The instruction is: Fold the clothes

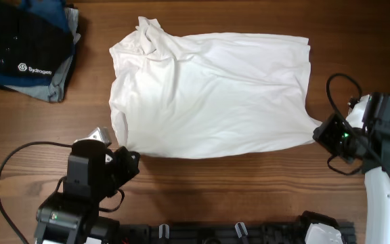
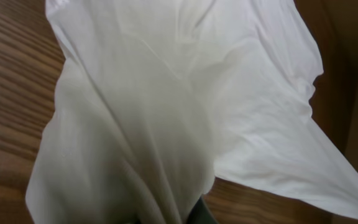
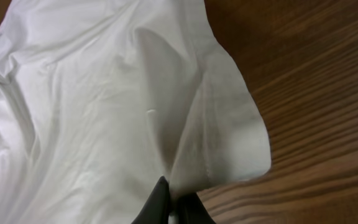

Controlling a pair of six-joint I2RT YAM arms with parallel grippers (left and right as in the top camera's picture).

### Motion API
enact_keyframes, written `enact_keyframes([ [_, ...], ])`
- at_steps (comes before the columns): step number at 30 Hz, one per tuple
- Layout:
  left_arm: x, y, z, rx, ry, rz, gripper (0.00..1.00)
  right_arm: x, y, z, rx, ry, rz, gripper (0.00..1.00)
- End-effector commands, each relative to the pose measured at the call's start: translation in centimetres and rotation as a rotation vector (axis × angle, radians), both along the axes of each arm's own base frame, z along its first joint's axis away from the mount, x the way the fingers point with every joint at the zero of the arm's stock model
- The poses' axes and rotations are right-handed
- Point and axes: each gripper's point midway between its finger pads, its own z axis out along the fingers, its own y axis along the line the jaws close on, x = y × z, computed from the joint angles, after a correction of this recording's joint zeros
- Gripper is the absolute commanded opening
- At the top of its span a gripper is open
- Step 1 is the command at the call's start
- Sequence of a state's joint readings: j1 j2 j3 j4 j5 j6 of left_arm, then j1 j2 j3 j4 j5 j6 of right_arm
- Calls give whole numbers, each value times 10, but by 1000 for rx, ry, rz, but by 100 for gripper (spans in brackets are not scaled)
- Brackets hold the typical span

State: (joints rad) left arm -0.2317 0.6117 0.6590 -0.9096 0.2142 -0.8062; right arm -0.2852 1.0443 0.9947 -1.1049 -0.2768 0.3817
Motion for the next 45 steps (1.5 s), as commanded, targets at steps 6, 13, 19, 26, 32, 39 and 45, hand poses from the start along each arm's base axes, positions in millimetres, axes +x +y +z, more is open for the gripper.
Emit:
enact_keyframes([
  [6,-27,-27,3,-79,35,-83,4,-21,7,7,19,18,-23,4],
  [13,-36,-36,1,-70,56,-109,4,-37,10,13,18,18,-37,4],
  [19,-19,-13,0,52,-18,7,4,-36,-3,12,-55,16,-59,4],
  [26,8,6,10,167,-134,100,4,-11,-16,10,-117,-21,-35,4],
  [32,29,14,18,261,-215,121,4,11,-24,4,-129,-33,-40,4],
  [39,58,15,13,352,-237,176,4,20,-27,-27,-111,84,-1,4],
  [45,80,12,-1,402,-218,204,4,34,-31,-47,-104,126,18,4],
])
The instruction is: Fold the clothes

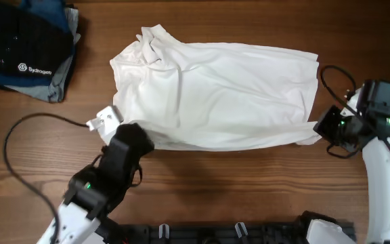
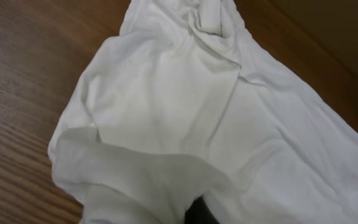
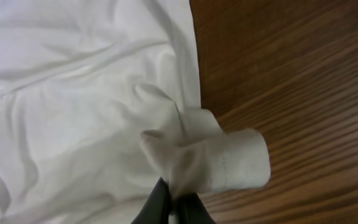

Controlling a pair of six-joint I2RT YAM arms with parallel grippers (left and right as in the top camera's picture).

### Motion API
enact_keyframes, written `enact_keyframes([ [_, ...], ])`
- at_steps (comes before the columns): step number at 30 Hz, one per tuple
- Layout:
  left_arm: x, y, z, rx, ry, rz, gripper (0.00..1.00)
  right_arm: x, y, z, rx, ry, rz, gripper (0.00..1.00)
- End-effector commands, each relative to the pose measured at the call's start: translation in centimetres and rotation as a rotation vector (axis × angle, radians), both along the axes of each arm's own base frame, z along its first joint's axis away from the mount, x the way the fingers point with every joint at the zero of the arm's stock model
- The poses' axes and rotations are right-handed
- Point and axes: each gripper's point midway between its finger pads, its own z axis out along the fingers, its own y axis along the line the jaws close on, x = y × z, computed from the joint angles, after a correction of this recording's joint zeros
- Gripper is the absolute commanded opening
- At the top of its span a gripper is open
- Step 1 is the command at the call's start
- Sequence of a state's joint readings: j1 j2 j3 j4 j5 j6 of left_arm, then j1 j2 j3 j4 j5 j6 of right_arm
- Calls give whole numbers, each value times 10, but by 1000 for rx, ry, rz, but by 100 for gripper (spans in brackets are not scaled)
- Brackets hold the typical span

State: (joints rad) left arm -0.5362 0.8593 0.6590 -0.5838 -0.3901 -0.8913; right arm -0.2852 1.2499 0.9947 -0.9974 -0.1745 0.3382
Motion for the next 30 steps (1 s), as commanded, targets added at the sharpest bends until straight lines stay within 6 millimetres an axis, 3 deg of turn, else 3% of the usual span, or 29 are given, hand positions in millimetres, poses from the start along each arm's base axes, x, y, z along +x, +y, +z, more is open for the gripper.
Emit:
enact_keyframes([
  [1,12,12,-11,85,10,54,4,9,-6,-8,-21,15,16,4],
  [7,25,38,-24,101,49,162,4,21,-9,-22,-14,24,17,4],
  [14,38,69,-19,77,21,246,4,45,-8,-32,5,-22,58,4],
  [19,48,74,-29,72,43,246,4,62,-10,-35,8,-70,63,4],
  [25,60,59,-70,59,151,190,4,73,-4,-44,1,-79,111,4],
  [30,77,50,-86,33,151,168,4,83,6,-48,0,-98,147,4],
])
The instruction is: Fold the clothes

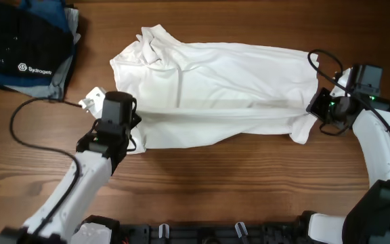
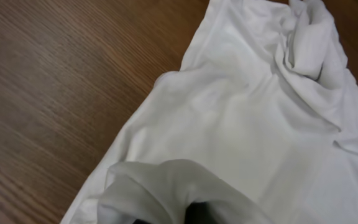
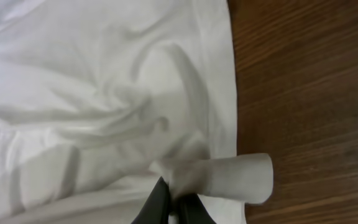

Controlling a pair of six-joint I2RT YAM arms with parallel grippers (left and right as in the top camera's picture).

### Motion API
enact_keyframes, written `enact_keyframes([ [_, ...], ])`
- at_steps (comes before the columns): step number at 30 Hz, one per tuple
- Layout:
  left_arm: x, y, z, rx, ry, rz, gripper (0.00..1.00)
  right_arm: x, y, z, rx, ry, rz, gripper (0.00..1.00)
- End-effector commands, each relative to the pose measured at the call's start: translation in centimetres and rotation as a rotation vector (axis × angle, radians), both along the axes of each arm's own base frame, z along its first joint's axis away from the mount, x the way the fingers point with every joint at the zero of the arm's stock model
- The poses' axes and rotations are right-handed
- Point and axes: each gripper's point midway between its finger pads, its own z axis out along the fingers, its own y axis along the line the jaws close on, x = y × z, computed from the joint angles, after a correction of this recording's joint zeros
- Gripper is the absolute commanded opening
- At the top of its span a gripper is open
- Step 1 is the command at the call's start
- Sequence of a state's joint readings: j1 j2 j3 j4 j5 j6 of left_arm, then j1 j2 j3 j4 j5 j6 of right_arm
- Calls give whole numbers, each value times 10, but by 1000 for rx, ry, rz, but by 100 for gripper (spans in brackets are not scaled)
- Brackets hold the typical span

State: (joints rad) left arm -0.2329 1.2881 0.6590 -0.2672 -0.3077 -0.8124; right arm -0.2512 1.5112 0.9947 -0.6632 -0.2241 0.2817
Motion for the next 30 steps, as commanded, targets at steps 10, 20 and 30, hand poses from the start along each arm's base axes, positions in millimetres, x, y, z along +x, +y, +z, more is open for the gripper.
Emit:
enact_keyframes([
  [10,24,-9,-8,-25,-51,-33,4,25,14,-21,-2,-15,45,4],
  [20,28,3,-31,-2,-3,4,4,29,8,-51,4,44,-12,4],
  [30,42,-3,-56,-25,0,-8,4,36,6,-51,-9,18,-14,4],
])
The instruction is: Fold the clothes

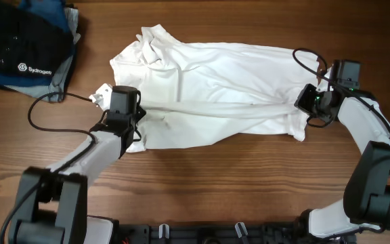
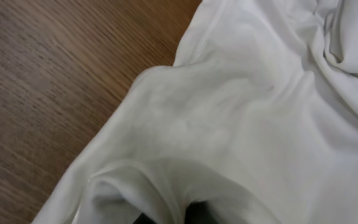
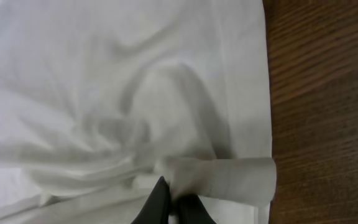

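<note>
A white shirt [image 1: 215, 74] lies spread across the wooden table, its near edge lifted and stretched into a taut ridge between my two grippers. My left gripper [image 1: 135, 110] is shut on the shirt's near-left corner; in the left wrist view the cloth [image 2: 229, 106] drapes over the jaws and hides them. My right gripper [image 1: 308, 103] is shut on the near-right hem, which shows in the right wrist view as a rolled band [image 3: 241, 177] pinched between the dark fingers [image 3: 160, 202]. The collar [image 1: 153, 42] is bunched at the far left.
A pile of dark blue and grey clothes [image 1: 26, 47] sits at the far left corner of the table [image 1: 215, 183]. Black cables trail from both arms, one [image 1: 42, 108] beside the left arm and one [image 1: 310, 61] by the right wrist.
Both grippers have moved a little farther from the table's front edge, carrying the shirt's near edge with them. The lifted ridge now lies closer to the shirt's middle.
At first the shirt lay flat, each gripper shut on a near corner close to the table's front. Then both corners were raised and farther in. By now the near edge sits over the shirt's middle, with a loose flap hanging below it.
</note>
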Controlling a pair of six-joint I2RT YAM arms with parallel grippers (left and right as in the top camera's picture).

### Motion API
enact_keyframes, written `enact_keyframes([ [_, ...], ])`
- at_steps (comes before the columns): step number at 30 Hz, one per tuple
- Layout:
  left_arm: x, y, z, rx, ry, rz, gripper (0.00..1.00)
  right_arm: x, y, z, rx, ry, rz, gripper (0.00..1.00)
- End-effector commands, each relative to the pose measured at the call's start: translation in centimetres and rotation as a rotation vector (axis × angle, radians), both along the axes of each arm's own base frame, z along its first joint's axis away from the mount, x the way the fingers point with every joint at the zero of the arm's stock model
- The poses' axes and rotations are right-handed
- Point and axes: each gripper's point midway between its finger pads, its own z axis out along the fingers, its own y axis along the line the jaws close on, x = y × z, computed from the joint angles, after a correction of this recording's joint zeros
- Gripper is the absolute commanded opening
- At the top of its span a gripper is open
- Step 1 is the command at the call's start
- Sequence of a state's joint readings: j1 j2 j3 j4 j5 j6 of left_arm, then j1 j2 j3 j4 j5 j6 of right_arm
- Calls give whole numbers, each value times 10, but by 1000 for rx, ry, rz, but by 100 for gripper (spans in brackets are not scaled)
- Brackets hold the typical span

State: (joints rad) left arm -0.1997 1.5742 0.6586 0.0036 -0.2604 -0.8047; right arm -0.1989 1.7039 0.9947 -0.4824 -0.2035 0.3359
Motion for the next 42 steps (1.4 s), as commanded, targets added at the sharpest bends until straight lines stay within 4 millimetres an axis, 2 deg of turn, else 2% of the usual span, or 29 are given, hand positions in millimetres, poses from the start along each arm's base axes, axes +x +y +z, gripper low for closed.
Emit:
enact_keyframes([
  [1,9,1,2,1,-39,-5,4,6,-3,-2,-15,-11,-10,4],
  [8,31,2,23,-4,-161,-6,4,23,-9,6,-46,-88,-14,5],
  [10,31,3,23,-5,-159,-5,6,25,-9,7,-47,-93,-15,10],
  [11,31,3,22,-6,-157,-7,10,25,-9,7,-47,-95,-15,24],
  [13,31,3,22,-5,-156,-7,11,27,-11,7,-56,-104,-18,31],
  [14,31,3,22,-5,-158,-6,11,29,-14,7,-72,-108,-26,44],
  [15,31,3,23,-5,-160,-6,11,30,-16,8,-79,-115,-29,69],
  [17,33,3,24,-8,-168,-6,14,36,-17,11,-87,-140,-31,100],
  [19,35,2,27,-10,-182,-6,20,42,-19,15,-92,-171,-32,99],
  [21,40,1,32,-15,-212,-6,32,48,-20,19,-96,-198,-32,100],
  [23,48,-6,42,-34,-258,-42,56,55,-21,26,-101,-224,-31,100],
  [24,53,-14,48,-53,-285,-83,66,58,-20,30,-98,-236,-21,99],
  [25,57,-22,55,-78,-306,-123,70,62,-17,35,-91,-252,-1,100],
  [28,69,-43,75,-146,-350,-207,99,72,-11,51,-63,-285,34,99],
  [31,79,-53,92,-159,-376,-262,97,74,-11,62,-63,-271,47,100],
  [33,80,-53,93,-156,-352,-259,81,70,-9,62,-58,-247,59,100],
  [34,80,-52,91,-152,-337,-260,79,67,-8,61,-54,-232,65,100],
  [36,79,-50,88,-125,-310,-281,99,59,-3,56,-37,-196,91,100],
  [42,75,-61,79,-92,-235,-413,100,32,15,43,55,-84,136,100],
])
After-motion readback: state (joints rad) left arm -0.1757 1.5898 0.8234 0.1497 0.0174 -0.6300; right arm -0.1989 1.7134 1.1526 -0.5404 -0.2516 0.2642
